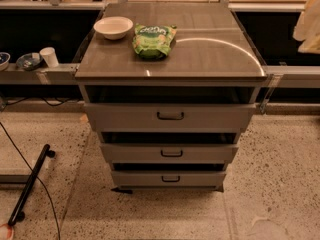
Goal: Open top drawer
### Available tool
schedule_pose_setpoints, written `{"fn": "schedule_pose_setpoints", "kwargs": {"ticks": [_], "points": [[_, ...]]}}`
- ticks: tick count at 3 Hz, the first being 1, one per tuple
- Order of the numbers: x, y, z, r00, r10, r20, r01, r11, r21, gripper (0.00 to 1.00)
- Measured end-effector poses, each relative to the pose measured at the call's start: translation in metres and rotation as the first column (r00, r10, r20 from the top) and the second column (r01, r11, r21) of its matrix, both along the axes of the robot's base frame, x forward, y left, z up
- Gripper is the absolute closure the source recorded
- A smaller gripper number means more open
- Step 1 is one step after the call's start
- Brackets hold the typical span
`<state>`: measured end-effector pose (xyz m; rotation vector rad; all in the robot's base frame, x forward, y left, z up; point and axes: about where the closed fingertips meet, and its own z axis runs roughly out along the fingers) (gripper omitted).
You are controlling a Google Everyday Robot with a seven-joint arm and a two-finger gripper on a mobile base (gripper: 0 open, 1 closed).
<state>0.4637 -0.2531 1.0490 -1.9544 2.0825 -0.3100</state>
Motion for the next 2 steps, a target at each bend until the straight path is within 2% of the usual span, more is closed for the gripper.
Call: {"fn": "schedule_pose_setpoints", "kwargs": {"ticks": [1, 2], "points": [[0.0007, -0.0034, -0.0007, 0.9999, -0.012, -0.007, 0.012, 1.000, 0.005, 0.89], [0.0008, -0.0035, 0.0021, 0.9999, -0.012, -0.007, 0.012, 1.000, 0.005, 1.00]]}}
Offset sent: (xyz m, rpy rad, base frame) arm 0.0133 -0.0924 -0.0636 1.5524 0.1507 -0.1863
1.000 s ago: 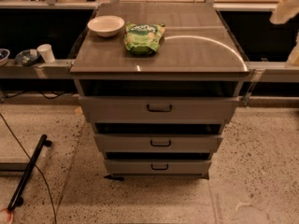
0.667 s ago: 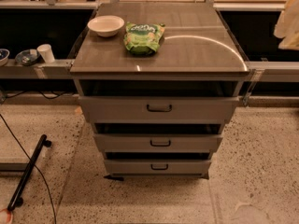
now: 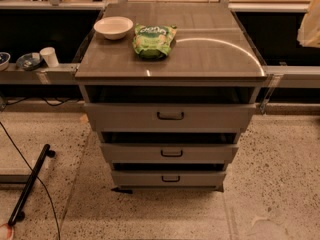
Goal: Open top drawer
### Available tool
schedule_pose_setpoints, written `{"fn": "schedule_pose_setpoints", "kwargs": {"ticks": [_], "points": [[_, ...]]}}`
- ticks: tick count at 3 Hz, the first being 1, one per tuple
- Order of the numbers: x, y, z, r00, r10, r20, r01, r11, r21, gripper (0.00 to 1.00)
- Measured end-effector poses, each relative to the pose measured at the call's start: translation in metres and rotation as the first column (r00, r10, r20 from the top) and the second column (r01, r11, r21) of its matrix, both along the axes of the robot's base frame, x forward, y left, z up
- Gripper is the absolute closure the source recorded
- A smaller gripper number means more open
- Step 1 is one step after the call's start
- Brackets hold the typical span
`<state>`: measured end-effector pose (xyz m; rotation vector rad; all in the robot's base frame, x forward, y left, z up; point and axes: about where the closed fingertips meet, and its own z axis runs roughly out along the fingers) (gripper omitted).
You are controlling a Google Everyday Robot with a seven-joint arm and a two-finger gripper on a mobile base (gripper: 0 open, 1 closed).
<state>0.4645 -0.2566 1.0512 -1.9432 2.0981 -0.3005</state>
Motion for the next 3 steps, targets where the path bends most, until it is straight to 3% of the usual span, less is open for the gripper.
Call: {"fn": "schedule_pose_setpoints", "kwargs": {"ticks": [1, 2, 3], "points": [[0.001, -0.001, -0.009, 0.9999, -0.011, 0.000, 0.011, 0.996, 0.093, 1.00], [0.024, -0.064, -0.019, 0.9889, -0.127, 0.077, 0.106, 0.966, 0.237, 1.00], [0.038, -0.115, -0.032, 0.9728, -0.212, 0.092, 0.153, 0.889, 0.431, 1.00]]}}
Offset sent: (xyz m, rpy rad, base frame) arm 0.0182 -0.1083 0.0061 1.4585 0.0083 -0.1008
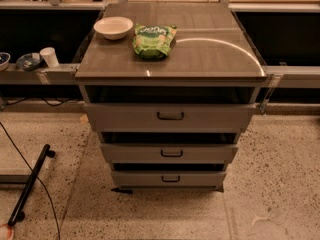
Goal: Open top drawer
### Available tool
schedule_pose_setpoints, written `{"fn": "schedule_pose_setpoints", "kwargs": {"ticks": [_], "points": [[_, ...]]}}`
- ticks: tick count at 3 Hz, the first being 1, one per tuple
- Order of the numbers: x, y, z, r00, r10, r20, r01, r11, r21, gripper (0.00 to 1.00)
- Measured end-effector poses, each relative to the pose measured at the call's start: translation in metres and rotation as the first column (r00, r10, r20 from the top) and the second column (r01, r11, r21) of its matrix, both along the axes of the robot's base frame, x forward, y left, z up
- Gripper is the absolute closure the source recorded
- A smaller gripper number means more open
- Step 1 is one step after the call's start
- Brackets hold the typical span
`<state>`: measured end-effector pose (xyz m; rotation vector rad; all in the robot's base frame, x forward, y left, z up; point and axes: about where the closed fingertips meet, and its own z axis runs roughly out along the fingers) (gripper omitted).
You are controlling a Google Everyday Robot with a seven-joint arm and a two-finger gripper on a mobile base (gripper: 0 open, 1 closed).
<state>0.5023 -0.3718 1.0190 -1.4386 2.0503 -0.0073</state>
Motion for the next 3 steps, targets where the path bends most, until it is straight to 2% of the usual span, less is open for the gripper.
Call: {"fn": "schedule_pose_setpoints", "kwargs": {"ticks": [1, 2, 3], "points": [[-0.007, -0.011, -0.003, 0.9999, 0.015, 0.003, -0.015, 0.979, 0.205, 1.00], [-0.003, 0.000, 0.015, 0.9973, 0.045, 0.058, -0.061, 0.949, 0.309, 1.00], [-0.001, 0.005, 0.009, 0.9953, 0.060, 0.076, -0.078, 0.958, 0.275, 1.00]]}}
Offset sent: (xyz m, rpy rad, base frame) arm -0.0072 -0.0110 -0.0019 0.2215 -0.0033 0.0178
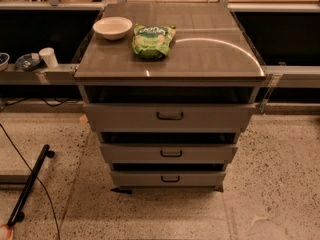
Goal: Open top drawer
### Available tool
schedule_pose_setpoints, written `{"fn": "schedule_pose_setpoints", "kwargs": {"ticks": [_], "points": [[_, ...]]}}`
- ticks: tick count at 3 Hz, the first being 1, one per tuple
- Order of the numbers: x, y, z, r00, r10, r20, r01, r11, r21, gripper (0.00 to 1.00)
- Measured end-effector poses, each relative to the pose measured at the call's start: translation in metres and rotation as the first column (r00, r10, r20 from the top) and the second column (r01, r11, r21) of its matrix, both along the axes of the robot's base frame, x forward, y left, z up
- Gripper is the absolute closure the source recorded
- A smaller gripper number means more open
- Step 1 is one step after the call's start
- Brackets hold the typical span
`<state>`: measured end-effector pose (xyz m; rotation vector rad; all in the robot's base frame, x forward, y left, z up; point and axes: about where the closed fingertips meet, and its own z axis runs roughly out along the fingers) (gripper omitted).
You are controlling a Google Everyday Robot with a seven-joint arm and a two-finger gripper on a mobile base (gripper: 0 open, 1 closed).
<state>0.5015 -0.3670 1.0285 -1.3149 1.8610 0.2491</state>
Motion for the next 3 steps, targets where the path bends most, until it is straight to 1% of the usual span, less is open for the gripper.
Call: {"fn": "schedule_pose_setpoints", "kwargs": {"ticks": [1, 2, 3], "points": [[-0.003, 0.012, -0.007, 0.9979, 0.035, 0.054, -0.029, 0.994, -0.109, 1.00], [-0.013, 0.026, -0.026, 0.9924, 0.084, 0.090, -0.062, 0.974, -0.217, 1.00], [-0.025, 0.044, -0.059, 0.9876, 0.136, 0.078, -0.109, 0.953, -0.282, 1.00]]}}
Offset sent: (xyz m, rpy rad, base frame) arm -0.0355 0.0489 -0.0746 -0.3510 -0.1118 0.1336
